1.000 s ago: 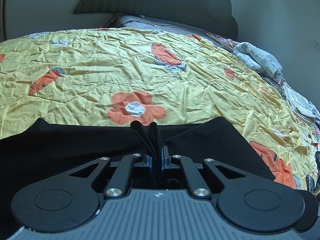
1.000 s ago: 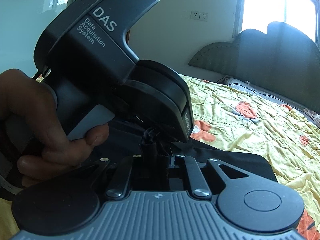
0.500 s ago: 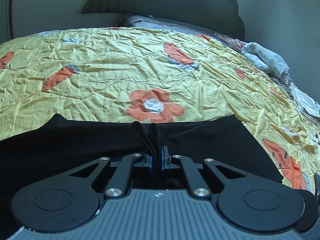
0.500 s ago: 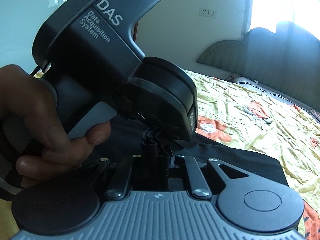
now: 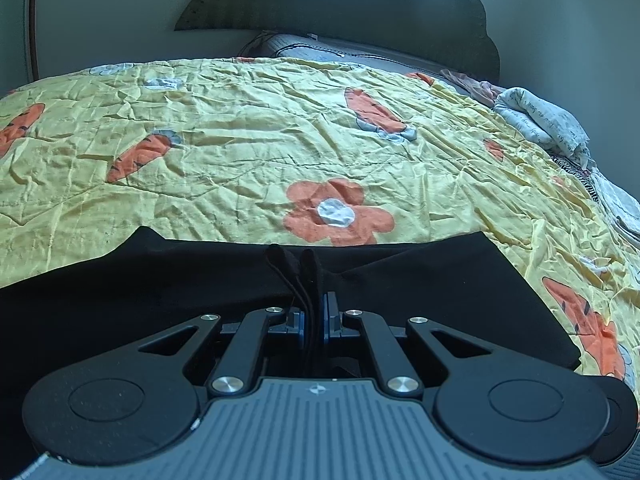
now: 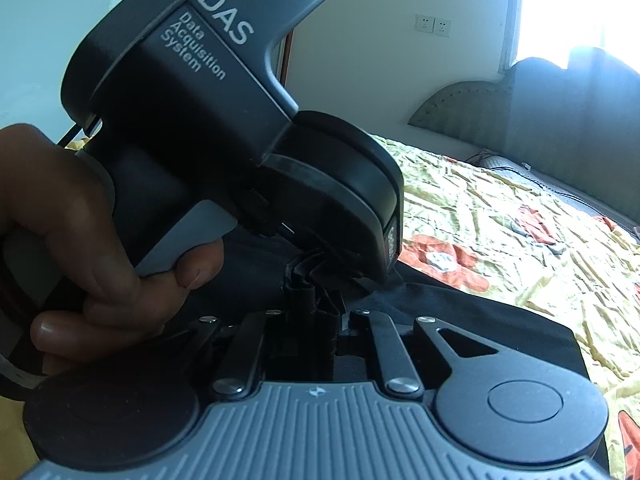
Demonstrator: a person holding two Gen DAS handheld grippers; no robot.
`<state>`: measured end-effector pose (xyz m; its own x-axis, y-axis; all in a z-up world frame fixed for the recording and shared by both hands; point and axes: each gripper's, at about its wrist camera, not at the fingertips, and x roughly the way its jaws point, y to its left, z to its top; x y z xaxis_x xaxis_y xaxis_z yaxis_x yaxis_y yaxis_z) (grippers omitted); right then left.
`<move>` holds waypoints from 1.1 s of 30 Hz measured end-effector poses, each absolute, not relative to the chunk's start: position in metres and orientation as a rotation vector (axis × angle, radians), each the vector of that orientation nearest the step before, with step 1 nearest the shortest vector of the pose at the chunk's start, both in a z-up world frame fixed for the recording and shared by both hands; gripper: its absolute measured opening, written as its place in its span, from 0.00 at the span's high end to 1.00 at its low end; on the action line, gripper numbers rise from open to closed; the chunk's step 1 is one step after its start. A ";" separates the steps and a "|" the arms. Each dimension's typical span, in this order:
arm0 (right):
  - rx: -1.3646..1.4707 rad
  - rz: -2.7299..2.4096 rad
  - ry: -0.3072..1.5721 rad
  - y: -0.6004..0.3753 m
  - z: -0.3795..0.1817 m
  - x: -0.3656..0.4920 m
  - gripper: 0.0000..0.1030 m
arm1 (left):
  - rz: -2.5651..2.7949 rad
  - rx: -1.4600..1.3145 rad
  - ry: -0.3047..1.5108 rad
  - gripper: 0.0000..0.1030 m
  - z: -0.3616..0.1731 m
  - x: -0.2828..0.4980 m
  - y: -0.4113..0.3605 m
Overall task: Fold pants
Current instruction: 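Open both grippers to release the trouser edge onto the quilt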
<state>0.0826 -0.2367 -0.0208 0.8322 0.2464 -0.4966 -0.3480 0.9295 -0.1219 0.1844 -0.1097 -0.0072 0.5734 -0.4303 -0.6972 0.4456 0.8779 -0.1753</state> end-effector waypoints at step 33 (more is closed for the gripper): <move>-0.204 0.369 0.537 -0.255 -0.017 0.087 0.63 | -0.476 -0.067 0.801 0.94 -0.015 0.190 -0.081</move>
<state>0.0866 -0.2552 -0.0174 0.7956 0.2881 -0.5329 -0.3936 0.9145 -0.0933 0.1904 -0.0807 -0.0151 0.5963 -0.4345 -0.6750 0.3848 0.8927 -0.2347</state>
